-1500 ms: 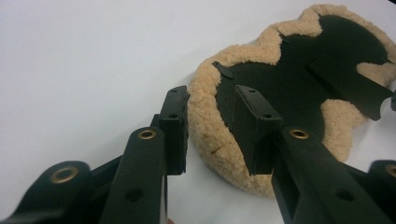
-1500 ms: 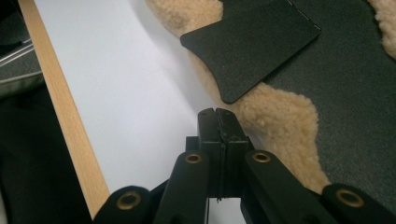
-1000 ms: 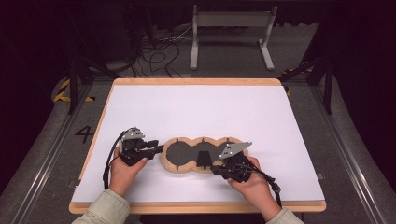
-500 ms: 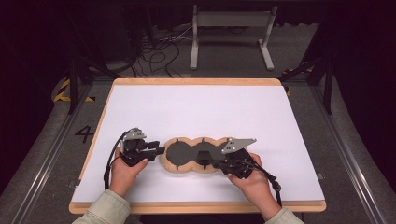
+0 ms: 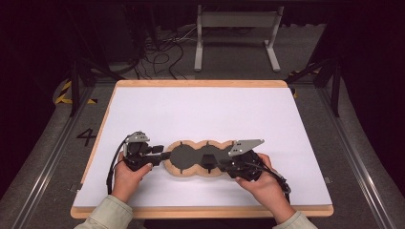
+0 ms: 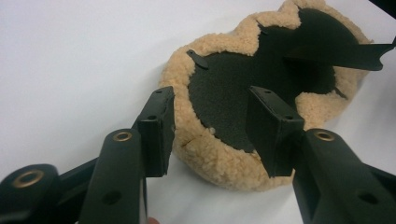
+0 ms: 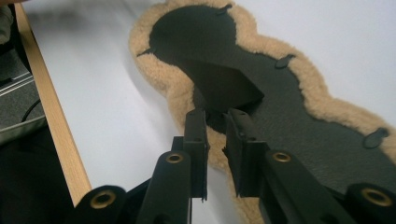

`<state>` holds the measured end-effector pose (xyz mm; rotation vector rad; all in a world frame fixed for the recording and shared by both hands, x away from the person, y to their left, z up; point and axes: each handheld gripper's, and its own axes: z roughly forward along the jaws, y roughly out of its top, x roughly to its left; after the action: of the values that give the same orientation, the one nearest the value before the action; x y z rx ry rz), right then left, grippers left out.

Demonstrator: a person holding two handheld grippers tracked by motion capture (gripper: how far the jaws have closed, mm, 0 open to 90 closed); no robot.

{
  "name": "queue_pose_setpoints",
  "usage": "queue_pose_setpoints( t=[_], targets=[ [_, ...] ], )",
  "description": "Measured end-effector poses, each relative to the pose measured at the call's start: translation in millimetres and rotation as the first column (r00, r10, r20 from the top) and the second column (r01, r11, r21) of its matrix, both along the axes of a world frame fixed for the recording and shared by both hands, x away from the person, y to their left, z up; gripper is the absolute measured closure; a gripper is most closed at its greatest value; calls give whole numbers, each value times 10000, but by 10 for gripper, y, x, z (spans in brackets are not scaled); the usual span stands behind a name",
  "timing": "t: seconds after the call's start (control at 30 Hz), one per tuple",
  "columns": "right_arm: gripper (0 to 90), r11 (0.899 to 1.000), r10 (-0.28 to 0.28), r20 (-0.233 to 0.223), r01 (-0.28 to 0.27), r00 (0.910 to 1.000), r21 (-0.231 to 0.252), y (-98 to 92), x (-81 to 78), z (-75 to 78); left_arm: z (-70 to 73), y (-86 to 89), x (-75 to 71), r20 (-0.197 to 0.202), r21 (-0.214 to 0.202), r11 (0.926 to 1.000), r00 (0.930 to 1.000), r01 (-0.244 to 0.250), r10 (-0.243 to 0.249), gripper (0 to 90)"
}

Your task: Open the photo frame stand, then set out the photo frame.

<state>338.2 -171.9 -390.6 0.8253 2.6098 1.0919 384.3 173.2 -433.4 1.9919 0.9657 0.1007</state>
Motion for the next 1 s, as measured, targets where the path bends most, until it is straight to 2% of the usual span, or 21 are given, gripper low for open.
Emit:
queue_pose_setpoints(
  t=[0.03,0.07,0.23,0.3,0.53,0.6,0.63,0.77,0.83,1.0],
  targets=[
    [758,10000,-46,217,44,9998,82,-37,3,72,19,-7,-7,119,63,10000,9999,20,-21,510],
    [747,9999,-65,233,61,9997,137,-54,7,89,30,-12,-14,109,97,9999,9999,25,-26,506],
    [668,9985,-410,-12,410,9992,376,-199,54,171,53,-70,-50,248,610,9981,9997,23,-38,488],
    [641,9970,-623,82,618,9980,467,-261,68,196,48,-86,-57,227,742,9972,9997,24,-40,485],
    [516,9920,-1196,-94,1199,9928,390,-428,123,216,62,-63,-45,144,724,9974,9999,7,-17,479],
    [506,9905,-1308,-73,1310,9914,408,-452,132,213,65,-59,-49,88,717,9974,10000,-46,40,472],
    [479,9868,-1554,-119,1557,9878,449,-518,156,203,63,-55,-50,74,688,9976,10000,-50,45,468],
    [442,9814,-1820,-270,1833,9829,569,-591,188,188,54,-44,-56,119,834,9964,9999,-132,122,463],
    [410,9772,-2008,-353,2027,9790,627,-643,214,173,49,-34,-54,-4,891,9957,9997,-241,242,459],
    [350,9715,-2234,-656,2277,9725,661,-706,253,137,37,-32,-38,-37,942,9952,9996,-278,283,410]
  ],
)
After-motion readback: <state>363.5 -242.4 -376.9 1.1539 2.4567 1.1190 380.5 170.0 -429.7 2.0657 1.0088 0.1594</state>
